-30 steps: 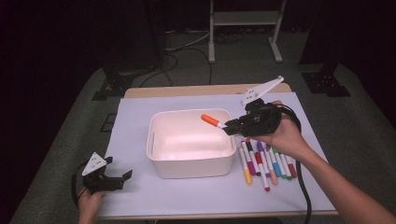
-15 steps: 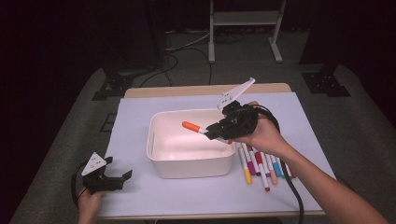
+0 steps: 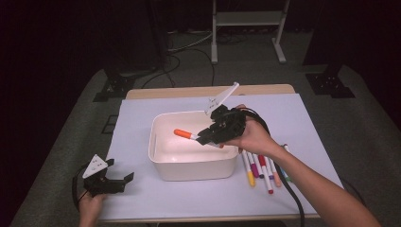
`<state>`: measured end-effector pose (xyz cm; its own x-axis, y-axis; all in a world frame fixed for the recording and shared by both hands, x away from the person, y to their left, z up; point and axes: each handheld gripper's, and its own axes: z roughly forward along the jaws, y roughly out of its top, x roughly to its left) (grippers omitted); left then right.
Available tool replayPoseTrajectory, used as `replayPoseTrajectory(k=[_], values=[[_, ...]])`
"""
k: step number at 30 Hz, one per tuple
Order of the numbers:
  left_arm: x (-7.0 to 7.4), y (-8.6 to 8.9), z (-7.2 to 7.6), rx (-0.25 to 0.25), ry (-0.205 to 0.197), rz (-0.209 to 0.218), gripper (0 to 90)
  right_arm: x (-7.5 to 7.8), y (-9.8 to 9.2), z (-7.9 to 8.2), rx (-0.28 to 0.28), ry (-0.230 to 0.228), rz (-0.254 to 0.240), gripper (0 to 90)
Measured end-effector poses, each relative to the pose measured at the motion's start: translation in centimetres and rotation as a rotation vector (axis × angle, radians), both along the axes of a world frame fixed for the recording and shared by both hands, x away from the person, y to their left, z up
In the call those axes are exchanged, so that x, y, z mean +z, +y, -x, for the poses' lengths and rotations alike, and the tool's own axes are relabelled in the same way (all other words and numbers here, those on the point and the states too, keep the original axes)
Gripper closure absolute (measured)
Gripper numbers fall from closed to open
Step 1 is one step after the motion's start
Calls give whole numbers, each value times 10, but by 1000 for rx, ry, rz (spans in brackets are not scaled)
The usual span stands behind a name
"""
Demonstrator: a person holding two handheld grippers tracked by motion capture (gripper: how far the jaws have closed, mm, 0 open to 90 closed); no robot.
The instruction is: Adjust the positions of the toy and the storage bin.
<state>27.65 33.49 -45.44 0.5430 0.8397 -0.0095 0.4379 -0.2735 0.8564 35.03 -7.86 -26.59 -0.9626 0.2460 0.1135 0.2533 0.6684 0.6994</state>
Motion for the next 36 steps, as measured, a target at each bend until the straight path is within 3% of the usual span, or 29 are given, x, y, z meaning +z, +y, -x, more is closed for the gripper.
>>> replayPoseTrajectory(k=[22,36], values=[[0,1,-1,-4,6,8,0,-36,45,-17,115,25,63,757],[0,1,-1,-5,5,11,0,-54,63,-23,146,41,104,756]])
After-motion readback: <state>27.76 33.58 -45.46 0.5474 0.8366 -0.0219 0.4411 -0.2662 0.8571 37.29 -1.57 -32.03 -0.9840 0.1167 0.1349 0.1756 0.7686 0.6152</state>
